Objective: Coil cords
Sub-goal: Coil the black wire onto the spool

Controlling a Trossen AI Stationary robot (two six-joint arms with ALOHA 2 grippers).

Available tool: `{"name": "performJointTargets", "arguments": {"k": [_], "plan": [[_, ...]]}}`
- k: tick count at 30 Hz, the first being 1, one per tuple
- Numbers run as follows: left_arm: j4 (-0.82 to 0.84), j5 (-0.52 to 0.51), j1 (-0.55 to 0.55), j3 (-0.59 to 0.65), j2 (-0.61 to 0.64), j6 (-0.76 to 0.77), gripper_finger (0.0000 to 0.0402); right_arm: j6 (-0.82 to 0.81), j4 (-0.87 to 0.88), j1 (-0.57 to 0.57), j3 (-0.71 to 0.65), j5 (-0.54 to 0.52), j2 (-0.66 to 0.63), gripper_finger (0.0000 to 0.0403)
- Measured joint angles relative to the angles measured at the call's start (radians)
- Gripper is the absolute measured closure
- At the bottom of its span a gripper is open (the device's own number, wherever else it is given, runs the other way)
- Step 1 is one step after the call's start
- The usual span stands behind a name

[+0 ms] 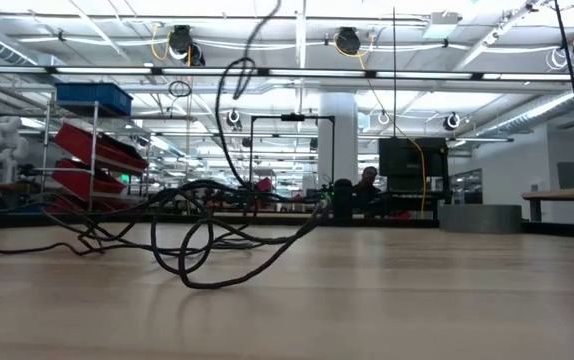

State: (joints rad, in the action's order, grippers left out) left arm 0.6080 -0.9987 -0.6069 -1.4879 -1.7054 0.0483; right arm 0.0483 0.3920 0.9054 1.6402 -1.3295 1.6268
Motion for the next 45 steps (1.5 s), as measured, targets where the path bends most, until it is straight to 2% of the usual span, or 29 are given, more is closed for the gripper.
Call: {"name": "performJointTargets", "arguments": {"k": [9, 12, 17, 26, 37, 45], "plan": [[0.257, -0.121, -0.067, 0.000, 0.072, 0.230, 0.0389, -0.002, 0.000, -0.001, 0.000, 0.000, 0.000, 0.0403], [0.282, -0.138, -0.093, 0.000, 0.091, 0.260, 0.0389, 0.000, 0.001, -0.001, 0.000, 0.006, 0.000, 0.0403], [0.282, -0.139, -0.146, 0.000, 0.116, 0.261, 0.0389, 0.026, 0.002, -0.013, 0.000, 0.099, 0.000, 0.0403], [0.193, -0.162, -0.216, 0.000, 0.147, 0.218, 0.0389, 0.024, 0.016, -0.053, 0.000, 0.223, 0.000, 0.0403], [-0.063, -0.162, -0.247, 0.000, 0.147, 0.048, 0.0389, 0.092, 0.077, -0.092, 0.000, 0.320, 0.032, 0.0403], [-0.131, -0.106, -0.253, -0.019, 0.147, 0.135, 0.0389, 0.106, 0.080, -0.121, 0.000, 0.316, 0.042, 0.0403]]}}
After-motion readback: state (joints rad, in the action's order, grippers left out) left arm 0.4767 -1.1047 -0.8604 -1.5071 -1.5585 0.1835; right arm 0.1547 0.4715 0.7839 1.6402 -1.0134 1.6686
